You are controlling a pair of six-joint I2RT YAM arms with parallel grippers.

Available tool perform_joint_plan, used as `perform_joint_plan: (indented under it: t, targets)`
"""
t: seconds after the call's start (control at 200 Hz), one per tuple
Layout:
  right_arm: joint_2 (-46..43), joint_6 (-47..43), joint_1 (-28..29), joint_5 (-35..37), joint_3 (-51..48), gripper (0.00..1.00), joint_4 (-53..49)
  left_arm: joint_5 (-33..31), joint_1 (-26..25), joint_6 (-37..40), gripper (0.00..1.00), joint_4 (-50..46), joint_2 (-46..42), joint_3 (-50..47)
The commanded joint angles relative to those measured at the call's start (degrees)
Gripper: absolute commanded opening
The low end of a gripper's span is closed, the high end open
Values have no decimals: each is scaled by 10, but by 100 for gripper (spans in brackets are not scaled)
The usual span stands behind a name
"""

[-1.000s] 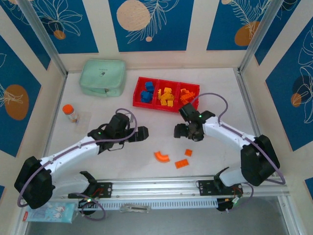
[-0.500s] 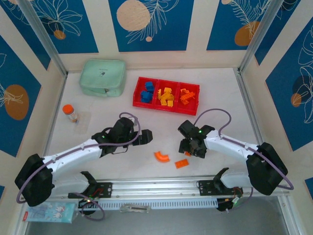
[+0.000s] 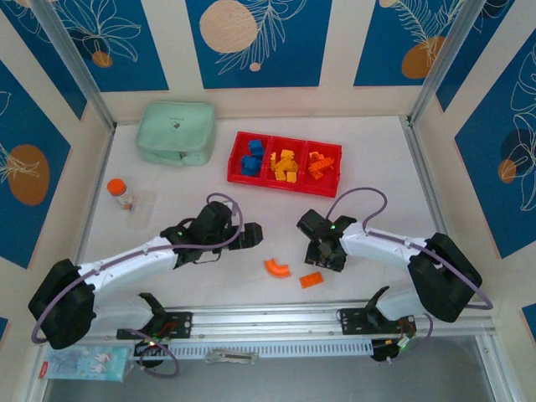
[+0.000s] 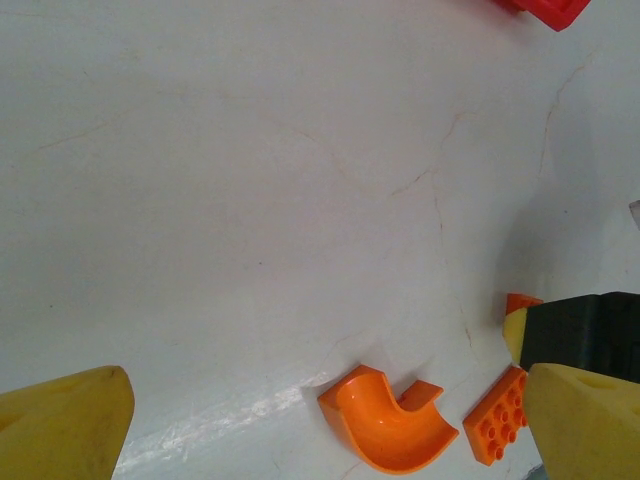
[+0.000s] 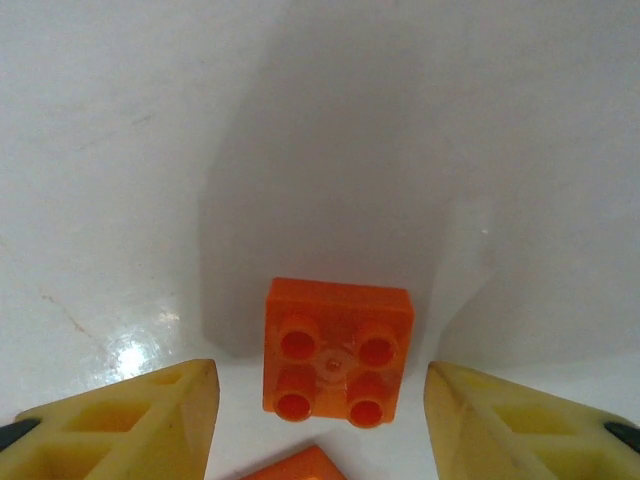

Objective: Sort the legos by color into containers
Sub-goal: Pick up the lego from the bottom-center of the table, then place the lego in the container.

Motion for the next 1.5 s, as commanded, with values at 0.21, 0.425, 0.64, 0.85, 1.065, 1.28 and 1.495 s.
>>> perform_joint_plan:
  t: [0.21,0.425,0.64,0.85,1.065,1.28,1.495]
  targets:
    - [16,-16,-1,4,-9,48,17,-16,-6,-1,99,-10,-2,12]
    - [17,-21,-4,1,-16,41,20,-18,-6,-1,99,-13,-5,12]
    - [-5,-36,-8,4,-16,33,20,-20,-6,2,99,-17,-10,15]
    - [-42,-75,-28,14,13,31,6,-26,-6,22,99,-33,-9,36]
    - [-34,-162,-89,25,103,32,6,-32,-5,54,99,-56,8,83]
    - [39,-241,-163,35,224,32,35,-35,2,73,99,-54,22,114]
    - [170,-288,-215,41,362,32,51,-28,19,80,99,-48,49,140]
